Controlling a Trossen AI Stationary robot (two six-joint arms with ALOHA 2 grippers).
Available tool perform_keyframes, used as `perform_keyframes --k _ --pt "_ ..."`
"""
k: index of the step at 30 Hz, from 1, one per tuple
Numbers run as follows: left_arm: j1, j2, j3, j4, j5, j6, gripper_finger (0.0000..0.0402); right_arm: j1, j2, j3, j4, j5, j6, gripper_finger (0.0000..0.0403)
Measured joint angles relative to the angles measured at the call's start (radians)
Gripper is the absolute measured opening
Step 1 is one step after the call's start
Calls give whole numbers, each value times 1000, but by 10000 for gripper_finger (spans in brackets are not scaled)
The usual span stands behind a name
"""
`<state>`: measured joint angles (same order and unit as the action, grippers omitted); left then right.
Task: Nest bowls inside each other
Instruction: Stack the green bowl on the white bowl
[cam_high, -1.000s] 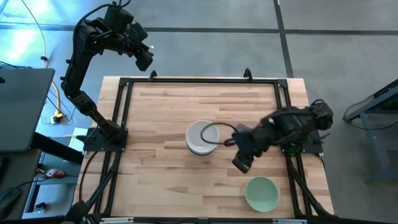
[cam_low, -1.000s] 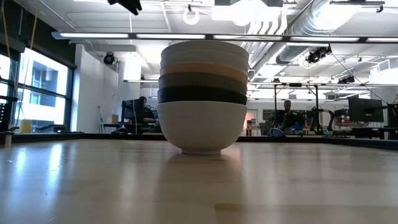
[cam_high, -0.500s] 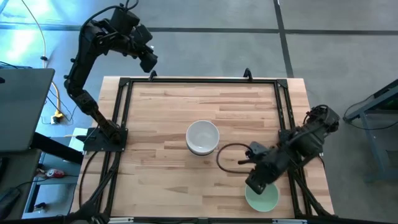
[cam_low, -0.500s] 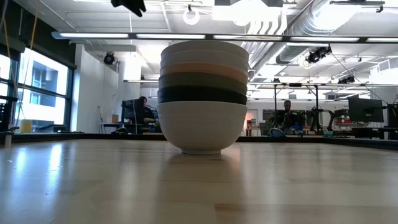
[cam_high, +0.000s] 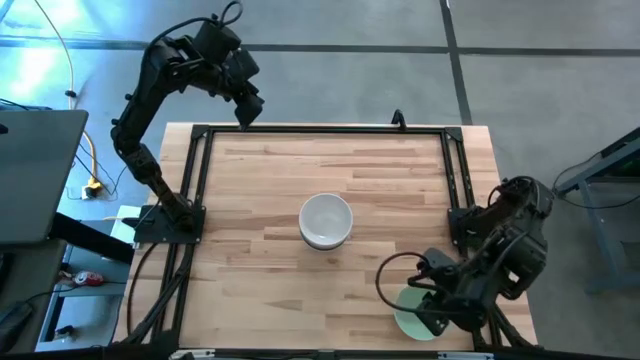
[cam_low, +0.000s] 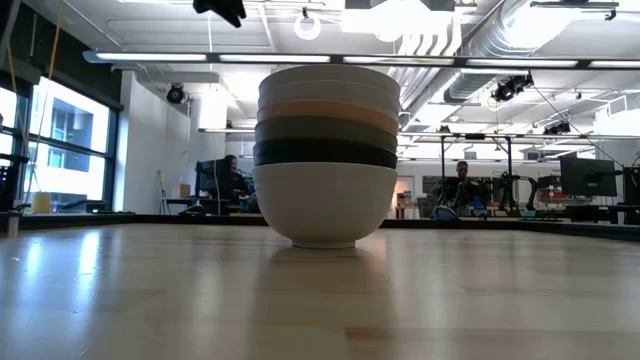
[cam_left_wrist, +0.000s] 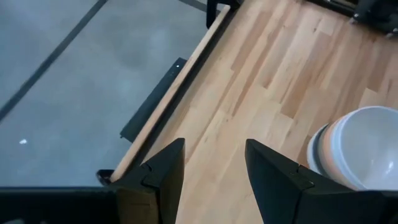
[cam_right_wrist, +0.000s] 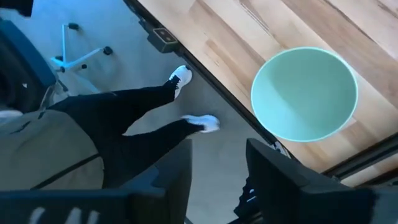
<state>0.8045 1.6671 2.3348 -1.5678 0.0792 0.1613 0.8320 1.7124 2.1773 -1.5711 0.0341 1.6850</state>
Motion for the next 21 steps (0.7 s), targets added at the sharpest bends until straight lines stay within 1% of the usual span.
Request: perform_keyframes --k 3,6,11,15,17,18,21 --pt "-24 -1 0 -2 10 -49 156 3 -18 0 0 0 -31 123" --pt "-63 -12 0 -3 58 -102 156 3 -53 0 0 6 -84 110" --pt "-155 -27 0 -2 148 -191 156 7 -106 0 0 16 -227 110" --pt "-235 -42 0 0 156 -268 156 24 -118 -5 2 -4 -397 111" --pt "-274 -45 0 1 156 -296 156 36 -125 -54 4 -21 -479 111" --pt "-295 -46 0 1 160 -307 156 40 -136 -99 3 -45 -516 111" --pt "-347 -47 0 1 187 -332 156 49 -200 -291 2 -145 -541 111"
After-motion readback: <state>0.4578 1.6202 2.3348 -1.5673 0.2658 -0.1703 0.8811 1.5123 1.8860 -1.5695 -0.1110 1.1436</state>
